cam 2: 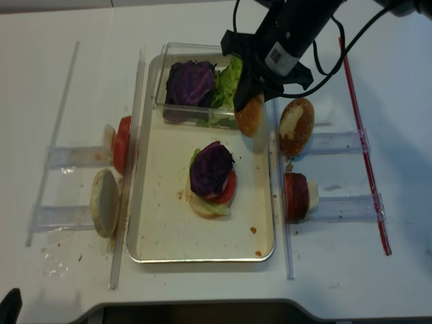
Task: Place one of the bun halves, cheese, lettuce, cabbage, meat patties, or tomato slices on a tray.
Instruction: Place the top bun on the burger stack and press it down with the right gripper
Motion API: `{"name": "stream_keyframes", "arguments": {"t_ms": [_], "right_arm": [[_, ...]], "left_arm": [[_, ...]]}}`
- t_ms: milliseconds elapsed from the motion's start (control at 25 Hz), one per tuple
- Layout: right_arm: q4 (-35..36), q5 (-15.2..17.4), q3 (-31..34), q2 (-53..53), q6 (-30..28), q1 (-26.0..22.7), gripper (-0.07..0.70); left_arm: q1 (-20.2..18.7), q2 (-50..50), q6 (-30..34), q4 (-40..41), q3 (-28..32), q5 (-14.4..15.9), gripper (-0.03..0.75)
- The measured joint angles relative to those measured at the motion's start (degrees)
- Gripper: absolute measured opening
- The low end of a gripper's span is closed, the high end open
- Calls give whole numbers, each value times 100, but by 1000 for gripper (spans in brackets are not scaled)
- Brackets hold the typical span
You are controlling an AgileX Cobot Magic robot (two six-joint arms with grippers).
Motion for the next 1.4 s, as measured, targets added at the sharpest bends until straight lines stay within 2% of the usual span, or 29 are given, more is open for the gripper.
{"name": "stream_keyframes", "arguments": {"t_ms": [120,320,440,560,680,800,920,1160,1400], "right_arm": [[166,1,231,-194,-226,0,124],[1027,-23,811,-689,-875,0,106],[1675,-274,1355,-922,-1383,0,104],[2612,-470,1946,-1058,-2166,0,102],[3711,-481,2520,-1094,-3129,0,101],[4419,-541,2996,-1094,-3738,0,100],[4565,-681,3225,-1094,-3960,0,99],[4645,-1051,3291,-1057,-4010,0,99],[5158,-984,3291,-589,-4163,0,99]], "left_arm": [[0,0,0,0,0,0,413],[0,0,0,0,0,0,413],[0,0,0,0,0,0,413],[0,0,0,0,0,0,413],[0,0,0,0,0,0,413],[0,0,0,0,0,0,413],[0,0,0,0,0,0,413],[0,0,0,0,0,0,413],[0,0,0,0,0,0,413]]}}
